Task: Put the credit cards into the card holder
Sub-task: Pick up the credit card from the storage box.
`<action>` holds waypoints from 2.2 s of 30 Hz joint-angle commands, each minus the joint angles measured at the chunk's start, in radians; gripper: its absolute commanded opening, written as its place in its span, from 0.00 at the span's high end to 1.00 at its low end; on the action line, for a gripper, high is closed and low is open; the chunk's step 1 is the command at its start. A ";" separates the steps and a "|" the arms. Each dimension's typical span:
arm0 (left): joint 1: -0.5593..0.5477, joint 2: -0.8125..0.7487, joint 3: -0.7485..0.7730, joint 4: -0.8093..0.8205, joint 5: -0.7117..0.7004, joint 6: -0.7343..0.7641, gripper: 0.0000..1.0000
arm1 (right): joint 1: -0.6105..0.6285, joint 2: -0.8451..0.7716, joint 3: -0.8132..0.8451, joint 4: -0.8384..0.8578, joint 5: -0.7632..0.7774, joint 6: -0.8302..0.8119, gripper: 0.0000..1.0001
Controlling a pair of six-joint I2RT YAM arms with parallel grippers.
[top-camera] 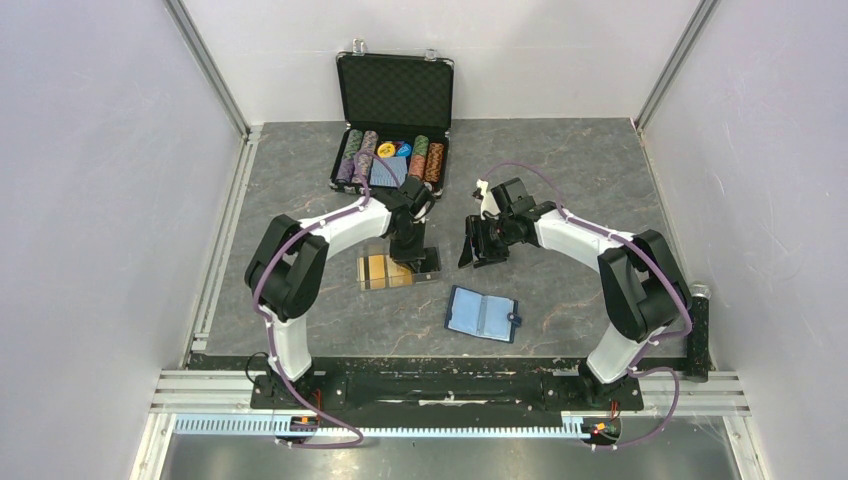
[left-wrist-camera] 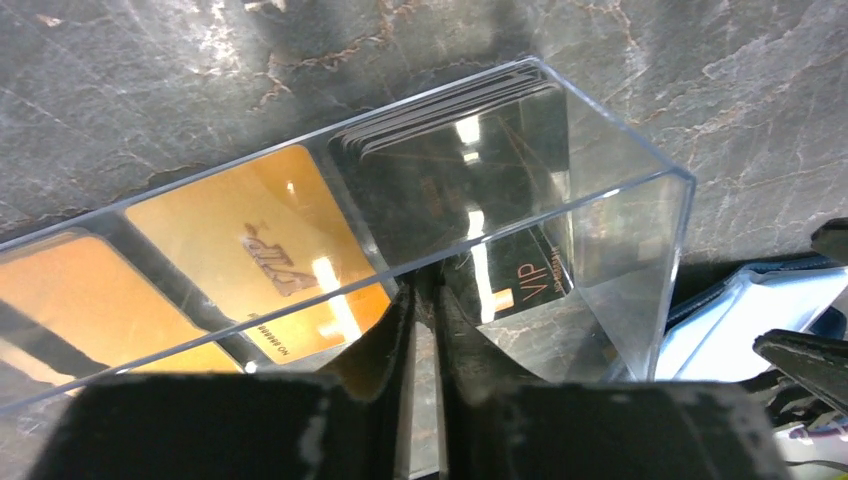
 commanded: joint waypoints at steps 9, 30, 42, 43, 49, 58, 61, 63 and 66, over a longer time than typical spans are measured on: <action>-0.036 -0.005 0.037 0.018 -0.015 0.005 0.98 | 0.001 -0.057 -0.028 0.038 0.008 -0.003 0.51; -0.037 -0.045 0.082 0.006 -0.023 -0.006 0.73 | 0.002 -0.054 -0.035 0.043 0.006 -0.002 0.51; -0.038 0.044 0.072 -0.004 -0.038 -0.015 0.64 | 0.002 -0.056 -0.047 0.042 0.005 -0.005 0.51; -0.037 0.051 0.072 -0.003 -0.035 -0.014 0.64 | 0.002 -0.058 -0.045 0.041 0.006 -0.005 0.51; -0.043 0.061 0.079 -0.003 -0.022 -0.009 0.78 | 0.002 -0.057 -0.045 0.043 0.006 -0.005 0.51; -0.056 0.029 0.099 -0.002 -0.015 -0.011 0.91 | 0.002 -0.059 -0.048 0.044 0.007 -0.004 0.51; -0.059 0.025 0.111 -0.002 -0.005 -0.010 0.91 | 0.001 -0.060 -0.054 0.053 0.000 0.002 0.51; -0.059 0.020 0.116 -0.002 -0.004 -0.016 0.91 | 0.002 -0.060 -0.057 0.063 -0.007 0.010 0.50; -0.059 0.005 0.117 0.003 -0.001 -0.025 0.91 | 0.001 -0.062 -0.062 0.086 -0.024 0.029 0.47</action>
